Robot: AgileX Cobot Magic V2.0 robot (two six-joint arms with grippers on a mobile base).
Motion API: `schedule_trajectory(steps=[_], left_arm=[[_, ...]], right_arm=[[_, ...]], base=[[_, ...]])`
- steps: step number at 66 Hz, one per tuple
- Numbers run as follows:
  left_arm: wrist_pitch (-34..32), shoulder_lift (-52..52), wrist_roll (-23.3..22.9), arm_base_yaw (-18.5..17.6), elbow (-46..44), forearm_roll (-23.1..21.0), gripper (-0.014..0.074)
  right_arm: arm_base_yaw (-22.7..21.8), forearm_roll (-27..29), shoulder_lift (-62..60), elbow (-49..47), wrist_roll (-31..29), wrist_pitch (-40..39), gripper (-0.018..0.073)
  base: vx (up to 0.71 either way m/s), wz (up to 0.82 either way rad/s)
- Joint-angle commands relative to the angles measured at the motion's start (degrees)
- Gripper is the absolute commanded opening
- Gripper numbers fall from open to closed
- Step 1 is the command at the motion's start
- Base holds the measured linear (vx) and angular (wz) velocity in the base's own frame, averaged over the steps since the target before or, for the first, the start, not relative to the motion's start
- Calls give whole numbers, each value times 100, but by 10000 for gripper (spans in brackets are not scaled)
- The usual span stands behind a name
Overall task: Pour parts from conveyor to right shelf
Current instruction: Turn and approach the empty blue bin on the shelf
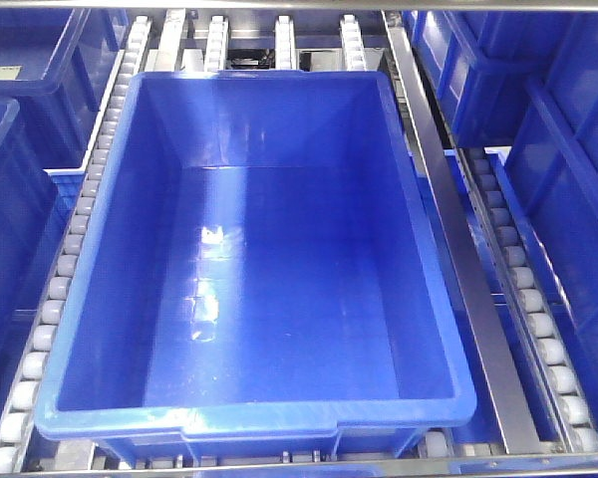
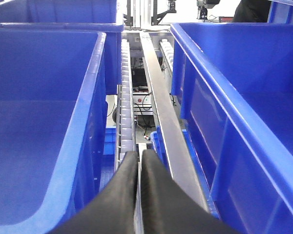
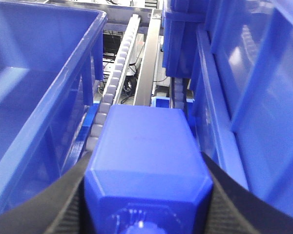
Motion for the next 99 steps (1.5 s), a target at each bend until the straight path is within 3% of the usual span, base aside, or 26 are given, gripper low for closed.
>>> schedule_trajectory(steps=[1, 58, 72, 90, 99], left_arm=[[-452, 91, -49, -31, -112, -45, -6], [-452, 91, -49, -31, -112, -45, -6], [-452, 91, -49, -31, -112, -45, -6], [-452, 91, -49, -31, -112, -45, -6], [-452, 91, -49, -31, -112, -45, -6]], right_arm=[[-7, -15, 65, -168, -30, -461, -5], [-7, 53, 65, -168, -30, -472, -5], [-7, 53, 128, -193, -30, -6, -5], [23, 207, 1712, -1164, -17, -56, -5], [338, 248, 2879, -1878, -4, -17, -5]], base=[[4, 3], [0, 0], [0, 0], [0, 0], [0, 0]])
